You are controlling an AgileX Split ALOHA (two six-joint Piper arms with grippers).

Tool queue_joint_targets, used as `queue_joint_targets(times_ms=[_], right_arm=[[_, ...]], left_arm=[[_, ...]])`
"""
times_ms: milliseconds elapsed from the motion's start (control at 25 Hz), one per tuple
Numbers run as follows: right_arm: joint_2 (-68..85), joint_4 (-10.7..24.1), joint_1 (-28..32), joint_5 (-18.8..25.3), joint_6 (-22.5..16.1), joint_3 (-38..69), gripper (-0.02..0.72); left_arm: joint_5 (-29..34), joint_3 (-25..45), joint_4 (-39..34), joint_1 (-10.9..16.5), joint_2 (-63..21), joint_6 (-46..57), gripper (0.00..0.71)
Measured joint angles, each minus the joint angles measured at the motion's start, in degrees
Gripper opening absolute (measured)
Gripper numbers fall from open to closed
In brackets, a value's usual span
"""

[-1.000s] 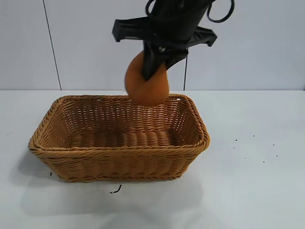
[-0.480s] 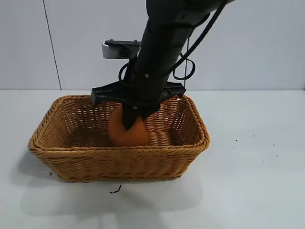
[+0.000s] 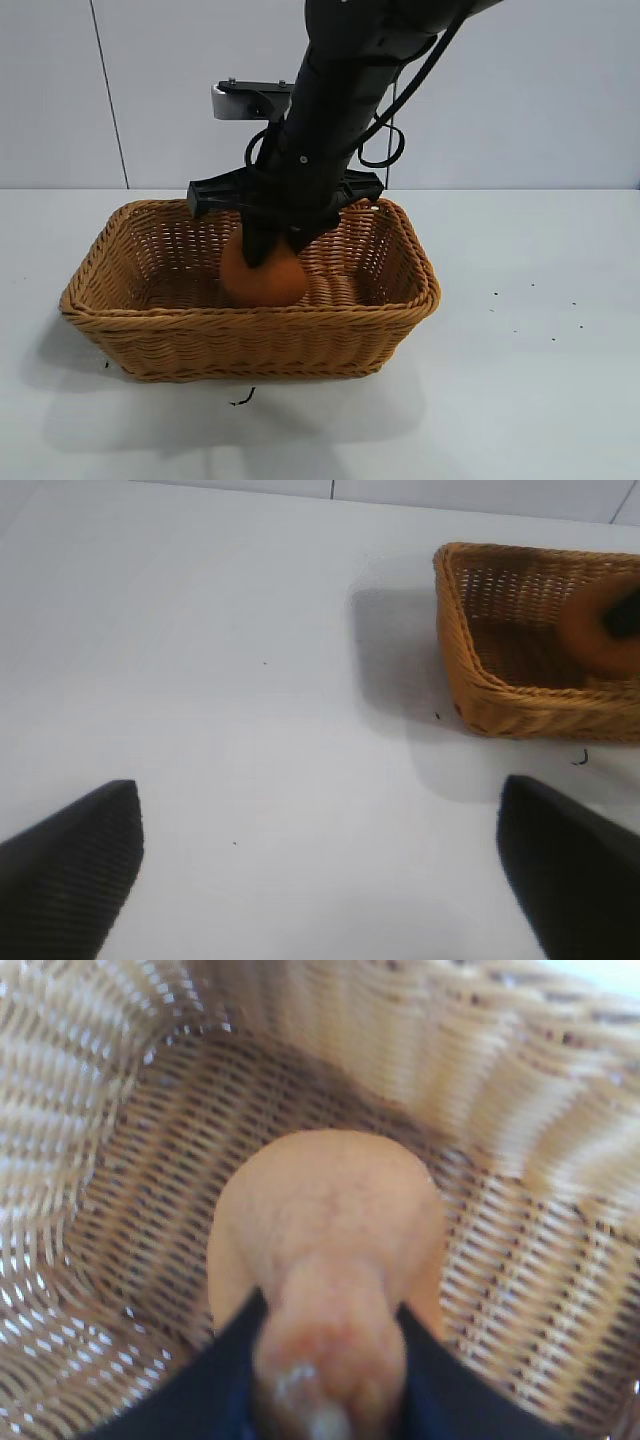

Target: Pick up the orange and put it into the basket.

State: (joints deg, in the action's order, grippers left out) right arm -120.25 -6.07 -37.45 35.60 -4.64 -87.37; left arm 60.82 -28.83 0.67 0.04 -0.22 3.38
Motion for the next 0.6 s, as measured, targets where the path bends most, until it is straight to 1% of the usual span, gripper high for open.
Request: queue_joint_targets(times_ms=[40, 80, 120, 160, 200, 240, 280, 320, 360, 400, 440, 480, 600], right_arm=[[0.0, 0.0, 0.0, 0.1, 0.0, -0.1, 0.508], [0.0, 0.0, 0.0, 0.1, 0.0, -0.1, 0.589], [0.0, 0.0, 0.0, 0.1, 0.0, -0.1, 0.589], [0.0, 0.0, 0.0, 0.1, 0.0, -0.2, 0.620], [0.0, 0.0, 0.0, 0.3, 0.0, -0.3, 0.620], [0.0, 0.0, 0.0, 2.1, 0.0, -1.4, 0.668], [0.0, 0.1, 0.0, 3.6, 0.0, -2.3, 0.677], [0.0, 0.6, 0.0, 8.8, 0.0, -6.6, 0.689], [0.0, 1.9, 0.0, 13.4, 0.0, -10.7, 0.690], [0.0, 1.9, 0.0, 13.4, 0.0, -10.7, 0.690], [0.0, 3.8, 0.0, 17.8, -0.1, -15.8, 0.690], [0.0, 4.9, 0.1, 20.8, -0.1, -19.6, 0.690], [0.0, 5.7, 0.4, 24.5, -0.4, -23.7, 0.690]], left_arm=[[0.0, 0.0, 0.0, 0.0, 0.0, 0.0, 0.692], [0.0, 0.0, 0.0, 0.0, 0.0, 0.0, 0.692], [0.0, 0.0, 0.0, 0.0, 0.0, 0.0, 0.692], [0.0, 0.0, 0.0, 0.0, 0.0, 0.0, 0.692], [0.0, 0.0, 0.0, 0.0, 0.0, 0.0, 0.692], [0.0, 0.0, 0.0, 0.0, 0.0, 0.0, 0.692], [0.0, 0.0, 0.0, 0.0, 0.0, 0.0, 0.692], [0.0, 0.0, 0.0, 0.0, 0.0, 0.0, 0.692], [0.0, 0.0, 0.0, 0.0, 0.0, 0.0, 0.692], [0.0, 0.0, 0.0, 0.0, 0.0, 0.0, 0.692], [0.0, 0.0, 0.0, 0.0, 0.0, 0.0, 0.692], [0.0, 0.0, 0.0, 0.0, 0.0, 0.0, 0.692], [0.0, 0.0, 0.0, 0.0, 0.0, 0.0, 0.692]])
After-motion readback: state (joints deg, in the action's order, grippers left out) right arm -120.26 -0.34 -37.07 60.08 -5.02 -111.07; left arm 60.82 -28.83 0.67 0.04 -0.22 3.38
